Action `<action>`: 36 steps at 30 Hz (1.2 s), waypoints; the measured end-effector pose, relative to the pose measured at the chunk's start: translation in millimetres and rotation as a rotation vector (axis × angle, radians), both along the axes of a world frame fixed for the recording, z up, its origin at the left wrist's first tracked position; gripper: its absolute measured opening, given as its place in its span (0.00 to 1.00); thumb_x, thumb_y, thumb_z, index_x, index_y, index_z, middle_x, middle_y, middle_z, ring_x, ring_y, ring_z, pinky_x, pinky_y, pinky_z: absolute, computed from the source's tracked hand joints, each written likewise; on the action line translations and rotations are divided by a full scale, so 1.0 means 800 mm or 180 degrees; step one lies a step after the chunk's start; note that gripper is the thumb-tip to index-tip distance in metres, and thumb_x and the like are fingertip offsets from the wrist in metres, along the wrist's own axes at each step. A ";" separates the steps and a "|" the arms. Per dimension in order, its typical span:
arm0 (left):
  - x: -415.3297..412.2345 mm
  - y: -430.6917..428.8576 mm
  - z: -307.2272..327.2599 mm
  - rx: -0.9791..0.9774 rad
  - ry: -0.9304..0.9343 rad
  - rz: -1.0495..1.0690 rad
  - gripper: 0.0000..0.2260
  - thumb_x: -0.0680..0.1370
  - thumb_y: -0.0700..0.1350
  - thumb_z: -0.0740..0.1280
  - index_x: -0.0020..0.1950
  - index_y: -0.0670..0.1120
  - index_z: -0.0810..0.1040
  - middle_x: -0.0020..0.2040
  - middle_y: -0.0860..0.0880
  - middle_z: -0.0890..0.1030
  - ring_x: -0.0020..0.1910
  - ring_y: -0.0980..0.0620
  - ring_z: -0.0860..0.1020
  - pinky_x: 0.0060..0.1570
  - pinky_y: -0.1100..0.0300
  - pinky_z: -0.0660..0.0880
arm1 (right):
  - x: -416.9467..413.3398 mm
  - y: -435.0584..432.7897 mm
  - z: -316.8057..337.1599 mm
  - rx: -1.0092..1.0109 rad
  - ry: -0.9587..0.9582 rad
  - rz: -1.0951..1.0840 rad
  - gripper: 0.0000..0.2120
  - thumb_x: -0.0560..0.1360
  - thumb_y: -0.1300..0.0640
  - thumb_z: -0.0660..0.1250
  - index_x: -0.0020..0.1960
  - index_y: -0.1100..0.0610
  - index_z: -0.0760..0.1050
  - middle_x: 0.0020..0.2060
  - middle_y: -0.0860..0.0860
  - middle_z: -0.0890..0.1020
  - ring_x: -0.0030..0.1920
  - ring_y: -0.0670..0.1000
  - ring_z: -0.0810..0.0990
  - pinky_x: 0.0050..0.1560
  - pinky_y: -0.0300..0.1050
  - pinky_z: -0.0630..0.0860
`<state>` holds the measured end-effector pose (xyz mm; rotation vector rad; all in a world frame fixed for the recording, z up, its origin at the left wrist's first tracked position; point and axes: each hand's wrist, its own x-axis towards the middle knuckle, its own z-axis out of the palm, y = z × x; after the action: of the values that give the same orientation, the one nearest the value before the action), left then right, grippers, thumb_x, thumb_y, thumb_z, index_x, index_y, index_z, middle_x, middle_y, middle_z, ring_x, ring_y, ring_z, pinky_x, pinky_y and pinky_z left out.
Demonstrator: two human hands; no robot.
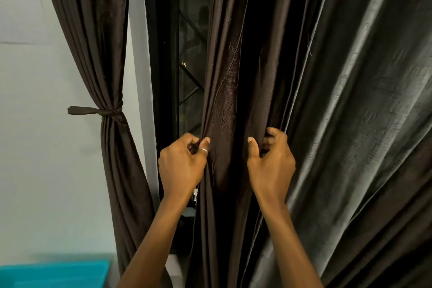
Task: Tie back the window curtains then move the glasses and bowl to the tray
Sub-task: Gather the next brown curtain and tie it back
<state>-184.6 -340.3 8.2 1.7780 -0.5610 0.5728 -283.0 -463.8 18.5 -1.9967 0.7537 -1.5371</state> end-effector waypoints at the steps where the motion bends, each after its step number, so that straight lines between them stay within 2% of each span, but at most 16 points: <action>1: 0.000 0.002 0.000 -0.0025 -0.0020 0.0005 0.11 0.76 0.51 0.74 0.36 0.53 0.77 0.24 0.59 0.70 0.30 0.64 0.76 0.30 0.74 0.67 | 0.000 0.001 -0.003 -0.0017 -0.0016 0.0011 0.18 0.77 0.53 0.73 0.64 0.57 0.75 0.51 0.50 0.83 0.48 0.48 0.82 0.49 0.46 0.81; 4: 0.000 0.004 0.000 -0.0032 -0.0045 0.0006 0.11 0.76 0.51 0.74 0.36 0.53 0.78 0.24 0.59 0.71 0.29 0.64 0.75 0.29 0.75 0.67 | 0.004 0.016 -0.015 -0.0323 0.0056 0.0180 0.11 0.78 0.55 0.72 0.59 0.57 0.80 0.48 0.50 0.84 0.46 0.46 0.83 0.46 0.41 0.81; 7: -0.002 0.003 0.000 0.0004 -0.0011 -0.0047 0.11 0.77 0.53 0.74 0.36 0.55 0.77 0.24 0.59 0.72 0.30 0.64 0.76 0.30 0.73 0.67 | 0.017 0.038 -0.028 -0.0424 0.0078 0.0537 0.10 0.78 0.58 0.72 0.58 0.57 0.82 0.49 0.48 0.85 0.47 0.39 0.81 0.49 0.25 0.75; 8: -0.003 0.002 0.000 0.0006 0.0016 -0.0073 0.11 0.77 0.53 0.74 0.36 0.56 0.77 0.24 0.60 0.72 0.29 0.64 0.75 0.29 0.72 0.67 | 0.021 0.043 -0.030 -0.0398 0.0083 0.0688 0.10 0.78 0.59 0.72 0.59 0.57 0.83 0.50 0.48 0.85 0.47 0.38 0.81 0.48 0.23 0.74; 13: -0.007 0.005 -0.002 -0.0065 0.0109 -0.0221 0.10 0.77 0.53 0.73 0.38 0.53 0.80 0.29 0.64 0.77 0.28 0.63 0.75 0.28 0.72 0.65 | 0.034 0.053 -0.040 -0.0294 0.0079 0.1189 0.11 0.78 0.62 0.70 0.60 0.56 0.83 0.49 0.47 0.85 0.48 0.40 0.83 0.49 0.29 0.78; 16: -0.006 0.008 -0.003 -0.0199 0.0159 -0.0377 0.10 0.78 0.53 0.72 0.38 0.52 0.81 0.30 0.60 0.79 0.28 0.60 0.76 0.28 0.71 0.66 | 0.038 0.055 -0.042 -0.0160 0.0011 0.1289 0.11 0.78 0.62 0.70 0.60 0.56 0.84 0.49 0.47 0.85 0.49 0.40 0.83 0.50 0.33 0.80; 19: -0.006 0.010 -0.004 -0.0277 0.0274 -0.0613 0.10 0.78 0.54 0.72 0.39 0.53 0.82 0.32 0.56 0.81 0.30 0.57 0.79 0.31 0.60 0.74 | 0.038 0.058 -0.042 -0.0024 -0.0015 0.1361 0.11 0.79 0.62 0.70 0.59 0.56 0.84 0.48 0.46 0.85 0.49 0.40 0.83 0.50 0.34 0.80; 21: -0.005 0.010 -0.003 -0.0235 0.0322 -0.0689 0.10 0.79 0.56 0.70 0.40 0.54 0.82 0.32 0.56 0.81 0.31 0.56 0.79 0.32 0.57 0.75 | 0.037 0.061 -0.043 -0.0002 -0.0018 0.1377 0.11 0.79 0.63 0.69 0.59 0.56 0.84 0.47 0.46 0.84 0.48 0.41 0.83 0.49 0.35 0.80; 25: -0.012 0.008 -0.001 -0.0035 0.0205 -0.0529 0.18 0.77 0.68 0.66 0.37 0.56 0.78 0.30 0.57 0.79 0.29 0.58 0.78 0.30 0.66 0.70 | 0.034 0.062 -0.046 -0.0113 0.0075 0.1343 0.08 0.80 0.62 0.68 0.55 0.56 0.84 0.42 0.46 0.81 0.40 0.42 0.80 0.39 0.32 0.76; 28: -0.021 0.000 0.004 0.0265 0.0063 -0.0049 0.23 0.71 0.75 0.64 0.34 0.56 0.73 0.29 0.57 0.78 0.29 0.60 0.77 0.27 0.70 0.67 | 0.034 0.062 -0.050 -0.0140 0.0095 0.1323 0.06 0.81 0.62 0.66 0.48 0.59 0.82 0.37 0.48 0.77 0.33 0.46 0.76 0.32 0.39 0.73; 29: -0.022 -0.002 0.006 0.0388 0.0019 0.0120 0.23 0.71 0.75 0.64 0.35 0.56 0.72 0.27 0.56 0.76 0.28 0.60 0.77 0.27 0.69 0.66 | 0.035 0.061 -0.050 -0.0135 0.0078 0.1319 0.07 0.81 0.62 0.66 0.45 0.59 0.81 0.35 0.49 0.77 0.31 0.47 0.75 0.30 0.40 0.71; 32: -0.019 -0.007 0.010 0.0605 0.0034 0.0269 0.16 0.76 0.66 0.67 0.40 0.54 0.75 0.30 0.55 0.76 0.31 0.56 0.78 0.31 0.58 0.74 | 0.035 0.061 -0.051 -0.0143 0.0108 0.1325 0.10 0.80 0.63 0.67 0.39 0.58 0.78 0.33 0.47 0.75 0.30 0.46 0.73 0.30 0.35 0.66; 34: -0.017 -0.005 0.010 0.0628 0.0058 0.0262 0.13 0.78 0.59 0.67 0.39 0.53 0.74 0.30 0.54 0.76 0.32 0.51 0.79 0.32 0.57 0.73 | 0.033 0.061 -0.049 -0.0211 0.0158 0.1371 0.08 0.80 0.62 0.67 0.42 0.57 0.80 0.35 0.46 0.76 0.32 0.44 0.75 0.32 0.32 0.68; 36: -0.014 -0.001 0.010 0.0569 0.0062 0.0256 0.13 0.79 0.56 0.68 0.38 0.53 0.73 0.29 0.54 0.75 0.31 0.52 0.77 0.31 0.58 0.71 | 0.029 0.059 -0.045 -0.0268 0.0248 0.1528 0.06 0.80 0.62 0.67 0.49 0.55 0.83 0.40 0.46 0.80 0.37 0.43 0.79 0.36 0.34 0.74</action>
<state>-195.7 -341.3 16.0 1.9802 -0.5429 0.5745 -259.6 -416.3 -17.4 -2.1112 0.2096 -1.2280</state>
